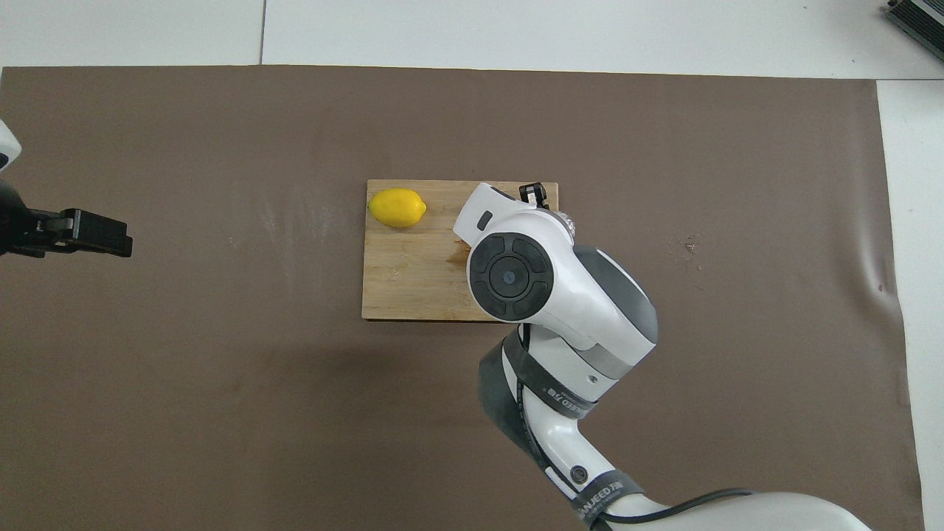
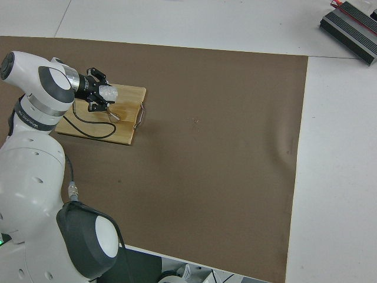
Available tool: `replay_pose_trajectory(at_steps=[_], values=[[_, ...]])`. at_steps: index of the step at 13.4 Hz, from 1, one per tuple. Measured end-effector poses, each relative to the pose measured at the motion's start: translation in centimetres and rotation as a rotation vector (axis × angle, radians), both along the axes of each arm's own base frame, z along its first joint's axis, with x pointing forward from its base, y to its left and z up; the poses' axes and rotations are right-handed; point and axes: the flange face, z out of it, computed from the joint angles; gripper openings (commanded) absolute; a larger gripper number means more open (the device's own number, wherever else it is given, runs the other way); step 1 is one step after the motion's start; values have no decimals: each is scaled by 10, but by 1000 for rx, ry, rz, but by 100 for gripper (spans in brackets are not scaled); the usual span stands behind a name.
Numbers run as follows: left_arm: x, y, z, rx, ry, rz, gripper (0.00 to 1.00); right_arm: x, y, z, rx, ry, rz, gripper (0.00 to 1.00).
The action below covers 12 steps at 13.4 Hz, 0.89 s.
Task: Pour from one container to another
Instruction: 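Tilt the white cup with the right gripper over the metal cup, then raise the white cup upright away from the board with the right gripper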
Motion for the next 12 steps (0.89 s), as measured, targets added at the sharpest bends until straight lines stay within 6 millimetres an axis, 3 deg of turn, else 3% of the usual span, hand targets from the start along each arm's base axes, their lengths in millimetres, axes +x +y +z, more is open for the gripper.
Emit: replay_pose_trajectory(at_steps=[12], values=[[0, 0, 0, 0, 0, 0, 100, -7, -1, -4, 5, -5, 2, 26]])
